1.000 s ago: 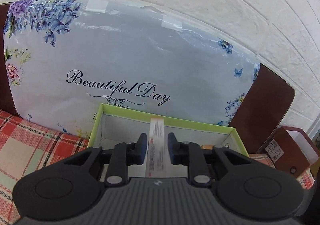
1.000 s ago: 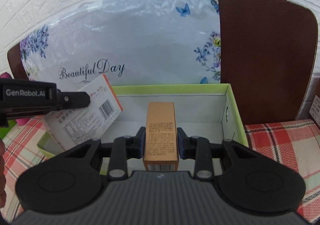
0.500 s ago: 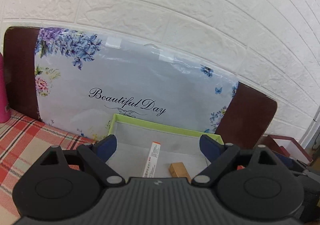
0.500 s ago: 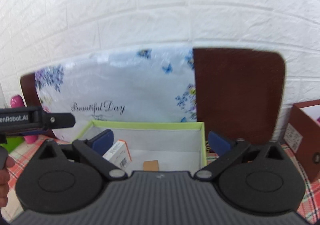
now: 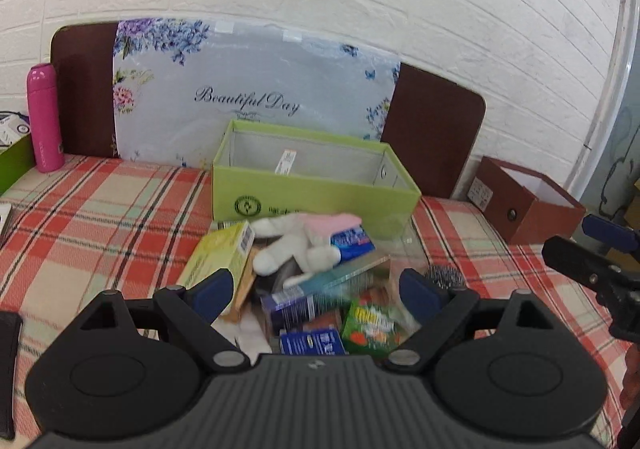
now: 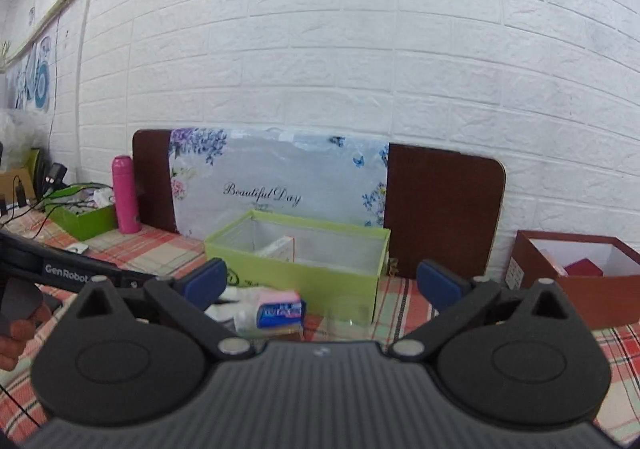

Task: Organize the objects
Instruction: 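Grasp the blue medicine box with left tool while right grasps the red tape roll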

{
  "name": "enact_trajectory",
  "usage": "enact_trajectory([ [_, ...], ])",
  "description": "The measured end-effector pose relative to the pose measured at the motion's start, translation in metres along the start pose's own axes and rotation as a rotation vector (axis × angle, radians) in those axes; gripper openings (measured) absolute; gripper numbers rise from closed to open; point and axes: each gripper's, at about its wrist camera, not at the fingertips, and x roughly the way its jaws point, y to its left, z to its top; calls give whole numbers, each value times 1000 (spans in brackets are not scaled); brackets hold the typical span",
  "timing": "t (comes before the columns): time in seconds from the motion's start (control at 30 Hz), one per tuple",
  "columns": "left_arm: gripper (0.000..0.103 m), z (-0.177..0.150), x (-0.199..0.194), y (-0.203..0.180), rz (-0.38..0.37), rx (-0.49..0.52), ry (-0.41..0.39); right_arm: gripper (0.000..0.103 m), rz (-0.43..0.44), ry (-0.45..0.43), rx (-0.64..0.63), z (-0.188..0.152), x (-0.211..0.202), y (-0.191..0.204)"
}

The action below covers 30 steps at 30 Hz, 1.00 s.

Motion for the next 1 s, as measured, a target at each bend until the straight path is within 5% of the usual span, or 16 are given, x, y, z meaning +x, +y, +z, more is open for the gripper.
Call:
enact_trajectory([
  [0.3,93,-53,14,-6,25,26,83,103,-38,200,176,-94,6,3],
  [0.6,93,-68,56,-20,-12,21,182,75,-62,282,250,-117,29,3],
  [0.67,90,-72,64,-20,-11,2,199,68,-74,289,253,-117,33,1],
  [0.77,67,-76,71,-17,0,0,227,62,-62,280,271,-117,35,-3],
  [0.9,67,-79,64,-4,-37,-9,236,45,-50,278,283,-117,41,-7],
  [1.0,56,-81,53,4,-48,-7,238,45,-87,271,332,-120,44,-19],
])
